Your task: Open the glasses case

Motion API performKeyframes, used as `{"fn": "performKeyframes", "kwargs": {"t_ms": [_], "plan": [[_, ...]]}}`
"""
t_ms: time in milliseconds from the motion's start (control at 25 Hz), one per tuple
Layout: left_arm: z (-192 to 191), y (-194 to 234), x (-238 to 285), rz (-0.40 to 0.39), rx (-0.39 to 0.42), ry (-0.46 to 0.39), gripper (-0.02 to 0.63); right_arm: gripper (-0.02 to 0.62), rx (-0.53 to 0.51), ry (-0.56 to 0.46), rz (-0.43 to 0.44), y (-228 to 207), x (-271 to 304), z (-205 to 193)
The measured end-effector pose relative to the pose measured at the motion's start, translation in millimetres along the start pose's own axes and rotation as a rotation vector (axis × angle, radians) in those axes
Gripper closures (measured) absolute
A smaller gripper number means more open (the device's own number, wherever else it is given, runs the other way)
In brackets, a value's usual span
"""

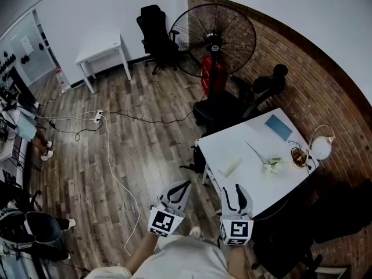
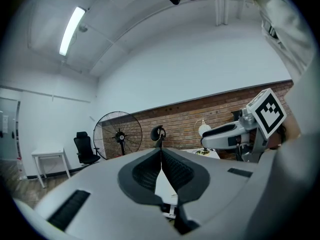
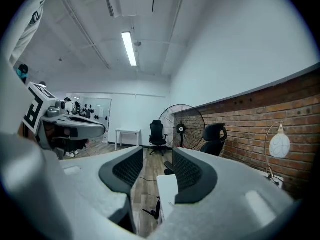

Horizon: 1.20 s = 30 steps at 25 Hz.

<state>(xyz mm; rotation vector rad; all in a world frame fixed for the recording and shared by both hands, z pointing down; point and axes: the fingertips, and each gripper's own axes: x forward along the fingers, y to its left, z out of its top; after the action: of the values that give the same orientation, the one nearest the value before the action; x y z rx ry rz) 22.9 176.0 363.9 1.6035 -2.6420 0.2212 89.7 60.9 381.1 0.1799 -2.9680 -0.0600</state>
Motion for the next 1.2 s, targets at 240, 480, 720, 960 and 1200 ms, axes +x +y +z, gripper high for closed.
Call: {"fn": "performKeyframes", "kwargs": {"t_ms": [240, 480, 720, 960, 1200], "plan": [[1, 7, 21, 0.033, 0.004, 0.007, 0.598, 0.410, -0.001, -0.011, 0.031, -15, 23, 4], [-2, 17, 45, 0.044, -0.005, 0.002, 0.598, 0.409, -0.018, -0.012, 0.053, -24, 45, 6], [-4, 24, 73, 0.013, -0.008, -0.004, 0.598, 0.410, -0.018, 0.002, 0.023, -38, 63, 5], [-6, 37, 111, -0.054, 0.030, -0.022, 0.598, 0.409, -0.013, 0.020, -0.036, -56, 88, -1], [-10, 69, 151, -0.117, 0.006, -0.013, 0.598, 0.410, -0.006, 0.028, -0.101, -69, 131, 3]]}}
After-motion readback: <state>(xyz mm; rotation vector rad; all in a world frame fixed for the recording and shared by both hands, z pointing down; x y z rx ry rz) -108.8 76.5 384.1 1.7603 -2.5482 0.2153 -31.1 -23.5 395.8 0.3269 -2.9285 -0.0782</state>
